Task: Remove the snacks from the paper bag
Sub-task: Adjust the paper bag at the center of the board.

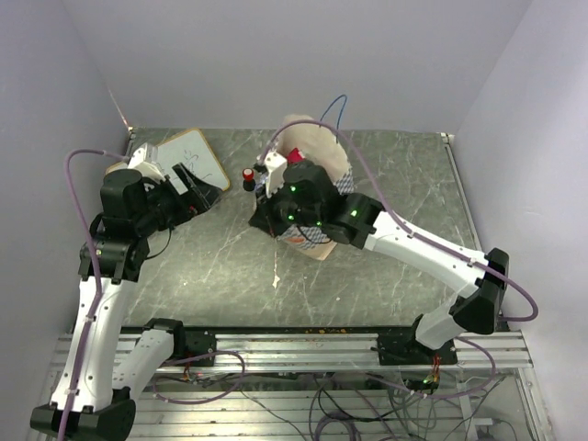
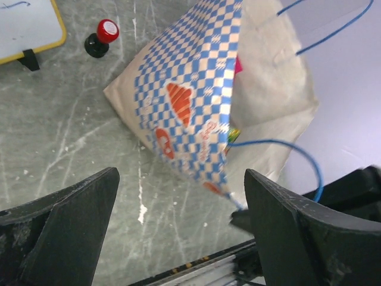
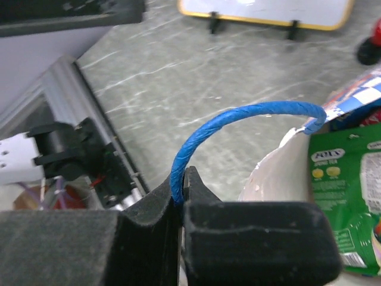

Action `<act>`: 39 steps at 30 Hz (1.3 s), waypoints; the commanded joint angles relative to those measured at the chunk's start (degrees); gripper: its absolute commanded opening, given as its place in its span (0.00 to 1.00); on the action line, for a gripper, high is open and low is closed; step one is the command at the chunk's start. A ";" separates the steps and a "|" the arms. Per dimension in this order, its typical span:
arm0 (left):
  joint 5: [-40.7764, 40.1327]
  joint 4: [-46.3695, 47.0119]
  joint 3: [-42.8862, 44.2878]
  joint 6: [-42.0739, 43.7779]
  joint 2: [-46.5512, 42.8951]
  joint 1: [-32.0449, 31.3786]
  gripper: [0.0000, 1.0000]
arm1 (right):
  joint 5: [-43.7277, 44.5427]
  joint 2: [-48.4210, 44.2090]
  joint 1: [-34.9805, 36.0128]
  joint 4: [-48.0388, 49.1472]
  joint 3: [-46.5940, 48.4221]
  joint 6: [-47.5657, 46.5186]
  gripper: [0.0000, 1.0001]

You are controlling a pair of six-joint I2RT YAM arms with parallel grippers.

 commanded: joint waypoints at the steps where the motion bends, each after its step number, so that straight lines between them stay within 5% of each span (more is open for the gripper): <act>1: 0.95 -3.15 2.37 -7.26 -2.77 -0.31 0.99 | -5.58 1.24 3.38 6.65 3.56 6.34 0.00; 3: -1.11 -6.49 3.91 -8.56 -3.23 -0.31 1.00 | -6.16 1.90 3.47 8.26 3.84 8.74 0.01; 11: -3.59 -13.31 7.21 -11.44 -6.11 -0.31 0.99 | -0.14 -0.36 2.83 2.29 5.75 6.67 0.67; 16: -1.55 -10.73 5.07 -14.36 -5.93 -0.32 0.99 | 8.73 -7.80 -1.33 -4.96 4.60 2.02 0.93; 25: 6.24 0.72 0.20 -20.97 -1.80 -0.31 0.99 | 9.78 -14.69 -17.10 -8.23 3.60 1.12 1.00; 33: 3.16 0.26 2.86 -22.13 1.10 -3.06 1.00 | -2.10 -3.19 -33.57 -13.80 15.94 5.65 1.00; 39: -1.83 2.79 1.31 -24.50 0.58 -8.48 1.00 | -14.81 3.84 -41.02 -9.31 17.92 8.13 0.95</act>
